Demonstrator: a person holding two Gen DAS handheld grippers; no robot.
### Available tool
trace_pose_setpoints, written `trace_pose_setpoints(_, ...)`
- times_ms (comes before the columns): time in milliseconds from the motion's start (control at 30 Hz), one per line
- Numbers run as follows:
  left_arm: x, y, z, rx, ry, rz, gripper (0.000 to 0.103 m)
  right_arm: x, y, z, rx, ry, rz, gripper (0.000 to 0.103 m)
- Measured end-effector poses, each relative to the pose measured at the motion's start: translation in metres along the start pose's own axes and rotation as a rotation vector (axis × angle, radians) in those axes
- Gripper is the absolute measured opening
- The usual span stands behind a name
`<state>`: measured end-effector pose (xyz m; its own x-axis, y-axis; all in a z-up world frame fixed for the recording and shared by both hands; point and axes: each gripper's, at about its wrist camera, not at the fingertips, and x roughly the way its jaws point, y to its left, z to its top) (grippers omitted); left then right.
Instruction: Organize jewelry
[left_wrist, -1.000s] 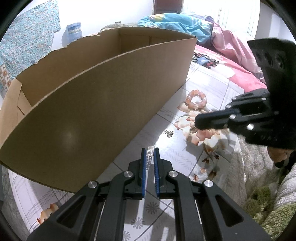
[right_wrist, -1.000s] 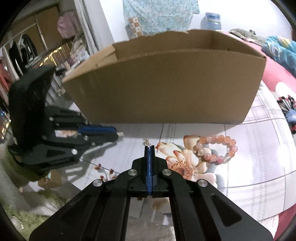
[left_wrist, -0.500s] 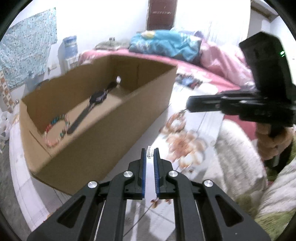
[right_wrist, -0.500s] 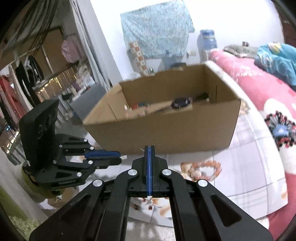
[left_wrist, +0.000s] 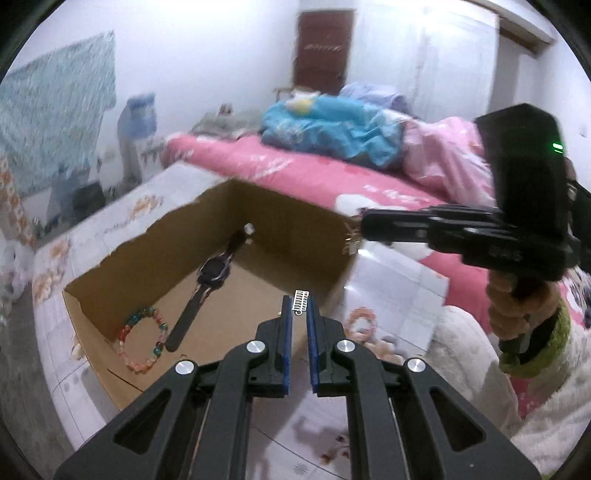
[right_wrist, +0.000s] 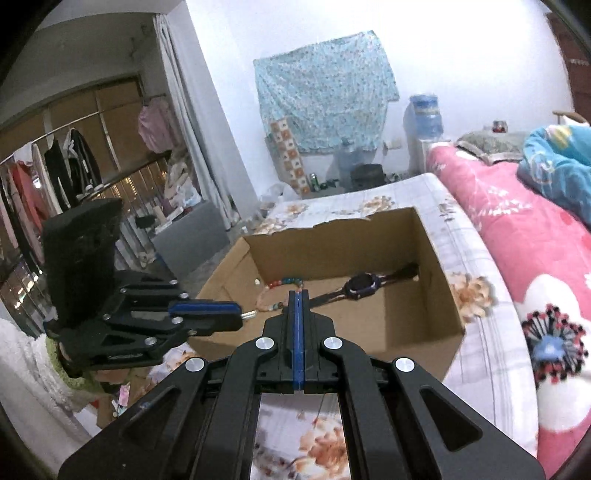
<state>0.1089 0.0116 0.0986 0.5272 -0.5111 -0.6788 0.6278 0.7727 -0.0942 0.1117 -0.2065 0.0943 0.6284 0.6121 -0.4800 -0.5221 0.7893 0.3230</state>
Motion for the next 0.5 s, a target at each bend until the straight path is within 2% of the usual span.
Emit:
trace_pose_setpoints(167, 0.040, 0.037, 0.019, -0.078, 0.113, 0.040, 0.007, 0.047, -0.012, 0.019, 0.009, 0.071, -0.022, 0.000)
trace_pose_setpoints(333, 0.068, 0.058, 0.029, -0.098, 0.181, 0.128, 0.008, 0.086, -0.017, 0.028, 0.000, 0.122, -0.121, 0.000)
trace_pose_setpoints(433, 0.076, 0.064, 0.031, -0.110, 0.209, 0.172, 0.011, 0.096, -0.020, 0.028, 0.005, 0.131, -0.152, 0.006)
trace_pose_setpoints(500, 0.077, 0.067, 0.029, -0.121, 0.215, 0.192, 0.019, 0.095, -0.019, 0.027, 0.002, 0.113, -0.171, 0.024)
